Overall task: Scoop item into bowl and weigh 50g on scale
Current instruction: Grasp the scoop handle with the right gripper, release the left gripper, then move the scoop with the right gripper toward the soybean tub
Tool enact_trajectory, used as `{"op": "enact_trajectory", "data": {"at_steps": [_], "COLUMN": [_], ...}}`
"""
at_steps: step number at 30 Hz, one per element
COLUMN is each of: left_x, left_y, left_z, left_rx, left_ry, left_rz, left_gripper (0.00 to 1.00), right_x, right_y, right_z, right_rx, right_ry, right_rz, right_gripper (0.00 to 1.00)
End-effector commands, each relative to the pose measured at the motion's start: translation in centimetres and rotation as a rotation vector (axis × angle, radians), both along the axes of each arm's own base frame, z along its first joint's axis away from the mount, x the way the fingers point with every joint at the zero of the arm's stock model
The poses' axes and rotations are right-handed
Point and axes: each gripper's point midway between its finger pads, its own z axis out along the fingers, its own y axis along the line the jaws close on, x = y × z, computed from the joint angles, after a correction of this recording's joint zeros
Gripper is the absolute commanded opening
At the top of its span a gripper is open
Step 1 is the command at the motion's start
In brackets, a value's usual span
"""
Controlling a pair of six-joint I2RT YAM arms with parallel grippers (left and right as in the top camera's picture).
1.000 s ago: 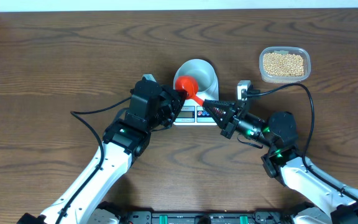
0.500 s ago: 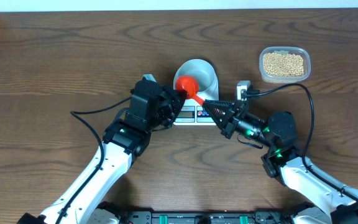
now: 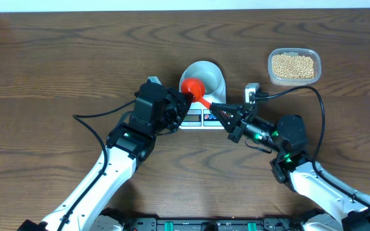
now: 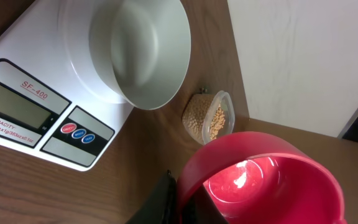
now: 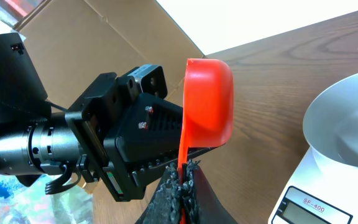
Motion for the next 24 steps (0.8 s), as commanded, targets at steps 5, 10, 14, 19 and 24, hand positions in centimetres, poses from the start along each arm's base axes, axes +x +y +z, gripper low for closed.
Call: {"op": "enact_trajectory", "data": {"at_steps": [5,10,14,19,24], "left_x": [0.3,0.3,0.3,0.3,0.7], "left_y": [-0.4,-0.4,-0.4,-0.4,-0.2], "left_z": [0.8,0.8,0.9,1.0,1.2], "left_rx": [-0.008,0.014,0.047,0.116,0.193], "left_ry": [-0.017,-0.037,-0.066,-0.134,-0.208], "left_rz": [-0.012,-0.030,-0.057,-0.113,-0.153], "left_gripper": [0.12,0.17,0.28,0.32,0.32], "right_x": [0.1,1.0,1.4,2.1,2.6], "right_y": [0.4,-0.6,-1.1,-1.6,-1.8], "right_z": [0.7,0.7,0.5,0.1,-0.4], "right_rx": [-0.014,-0.019,-0.021,-0.031,-0.044], "right_ry": [-0.054,-0.058,-0.054,-0.032,-0.006], "right_rz": [0.013,-0.030,-0.047,-0.098,-0.122], "right_gripper": [0.01,0.01,0.01,0.01,0.01]}}
